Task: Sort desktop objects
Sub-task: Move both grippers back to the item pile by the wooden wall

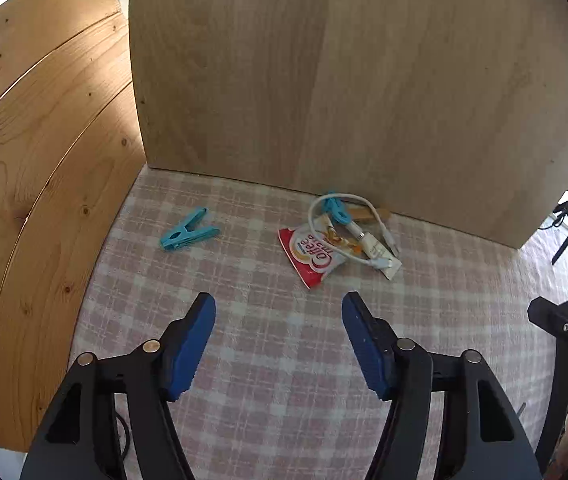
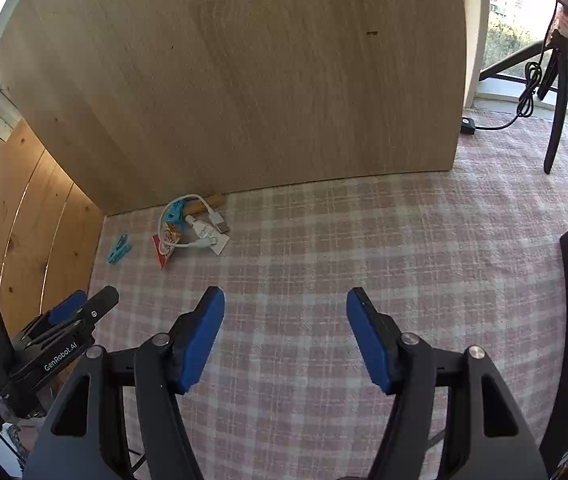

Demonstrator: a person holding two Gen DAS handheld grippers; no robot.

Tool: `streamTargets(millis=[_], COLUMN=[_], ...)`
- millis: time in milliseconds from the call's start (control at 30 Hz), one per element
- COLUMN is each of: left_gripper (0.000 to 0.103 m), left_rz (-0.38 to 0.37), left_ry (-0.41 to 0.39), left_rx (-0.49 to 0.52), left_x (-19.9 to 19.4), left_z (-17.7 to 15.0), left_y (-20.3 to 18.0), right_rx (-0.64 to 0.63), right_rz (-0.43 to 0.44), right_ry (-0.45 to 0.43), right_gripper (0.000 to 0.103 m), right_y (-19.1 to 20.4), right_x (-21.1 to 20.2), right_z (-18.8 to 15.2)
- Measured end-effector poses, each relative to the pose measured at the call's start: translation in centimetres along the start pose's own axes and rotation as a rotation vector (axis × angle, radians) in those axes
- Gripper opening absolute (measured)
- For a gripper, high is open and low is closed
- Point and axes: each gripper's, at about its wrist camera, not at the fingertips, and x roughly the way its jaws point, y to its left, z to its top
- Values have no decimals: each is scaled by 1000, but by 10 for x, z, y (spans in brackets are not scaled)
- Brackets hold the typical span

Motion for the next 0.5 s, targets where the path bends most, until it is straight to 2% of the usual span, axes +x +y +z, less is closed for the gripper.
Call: streamTargets(millis=[33, 100, 200, 267, 433, 500], left_gripper=[51, 35, 21, 19, 16, 15], left_rz=[-2, -12, -6, -11, -11, -36], left_ry=[8, 29, 46, 52, 52, 57], left_rx=[-30, -86, -127, -140, -178, -185], left_x=[9, 27, 51, 65, 92, 100], left_z=[7, 18, 31, 36, 44, 45], left_y=[6, 13, 15, 10, -6, -12], right_rx=[-4, -20, -42, -33, 15, 17], right_rz=[4, 0, -10, -14, -1, -6], right_ry=[5, 12, 36, 35, 26, 20], right_gripper=[62, 53, 46, 43, 42, 42], right_y=[7, 20, 34, 38, 42, 44], right_x=[10, 29, 59, 75, 106, 113], right_z=[5, 12, 22, 28, 42, 46])
